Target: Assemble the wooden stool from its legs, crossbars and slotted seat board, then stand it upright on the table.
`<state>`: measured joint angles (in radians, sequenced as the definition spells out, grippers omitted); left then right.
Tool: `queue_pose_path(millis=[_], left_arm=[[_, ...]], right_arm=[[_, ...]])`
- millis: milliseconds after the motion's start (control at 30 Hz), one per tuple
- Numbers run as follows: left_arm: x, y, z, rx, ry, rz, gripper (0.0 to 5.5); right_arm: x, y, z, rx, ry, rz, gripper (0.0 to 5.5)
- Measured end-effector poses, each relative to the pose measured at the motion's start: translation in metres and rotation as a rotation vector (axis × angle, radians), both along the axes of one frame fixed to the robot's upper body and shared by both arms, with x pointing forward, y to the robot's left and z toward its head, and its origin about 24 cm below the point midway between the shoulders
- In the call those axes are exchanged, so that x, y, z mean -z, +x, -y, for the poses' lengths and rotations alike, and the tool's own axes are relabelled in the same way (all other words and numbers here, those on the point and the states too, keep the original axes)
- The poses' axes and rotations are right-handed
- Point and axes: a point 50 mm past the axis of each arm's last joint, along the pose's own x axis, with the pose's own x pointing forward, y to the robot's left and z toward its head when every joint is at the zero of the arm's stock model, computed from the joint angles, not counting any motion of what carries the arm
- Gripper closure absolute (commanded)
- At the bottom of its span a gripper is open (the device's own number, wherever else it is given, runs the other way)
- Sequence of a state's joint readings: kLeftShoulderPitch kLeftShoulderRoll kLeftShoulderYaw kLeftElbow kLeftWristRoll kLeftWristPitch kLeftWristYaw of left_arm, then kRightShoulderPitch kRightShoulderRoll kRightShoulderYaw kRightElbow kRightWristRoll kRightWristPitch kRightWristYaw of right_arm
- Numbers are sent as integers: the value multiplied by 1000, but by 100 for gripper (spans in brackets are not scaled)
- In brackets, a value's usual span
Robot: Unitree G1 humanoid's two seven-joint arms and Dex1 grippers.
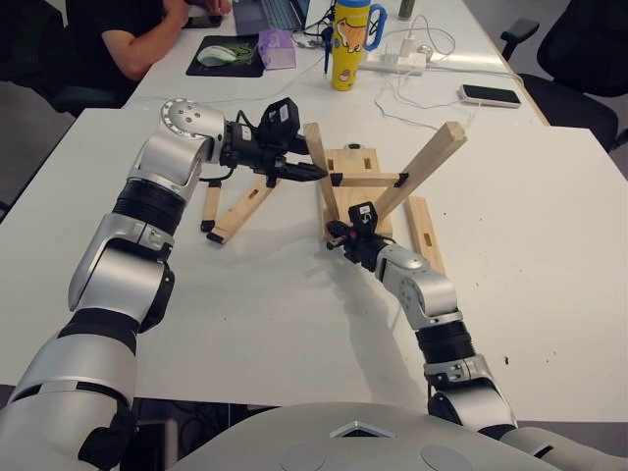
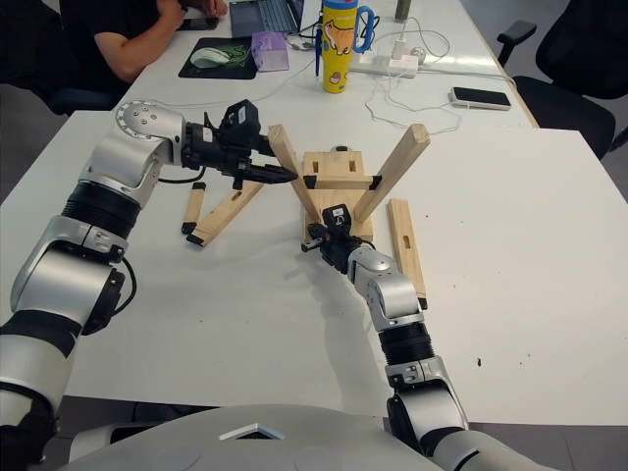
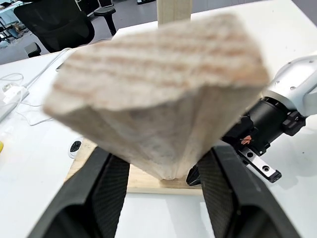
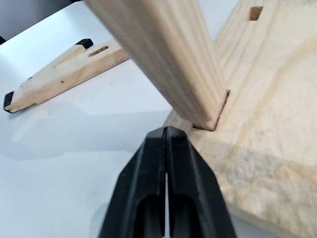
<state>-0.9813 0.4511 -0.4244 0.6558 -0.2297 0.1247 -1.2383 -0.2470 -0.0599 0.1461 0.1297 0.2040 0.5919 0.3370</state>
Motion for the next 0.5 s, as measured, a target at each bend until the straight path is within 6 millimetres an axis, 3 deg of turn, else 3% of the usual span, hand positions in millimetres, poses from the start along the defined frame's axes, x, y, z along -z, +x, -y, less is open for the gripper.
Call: queue_pose_path(millis=[233,333,500], left_arm=[[9,-3,9,-4,-52,8,347],[18,-5,14,-38,-146,-26,347],[25,-7,11,-81,-248,-59,347]], right_arm=[[1,-3,-2,-9,43,-8,550],[14,-16,-3,6,131,-50,550],[9,-12,14,100,197,3,550]])
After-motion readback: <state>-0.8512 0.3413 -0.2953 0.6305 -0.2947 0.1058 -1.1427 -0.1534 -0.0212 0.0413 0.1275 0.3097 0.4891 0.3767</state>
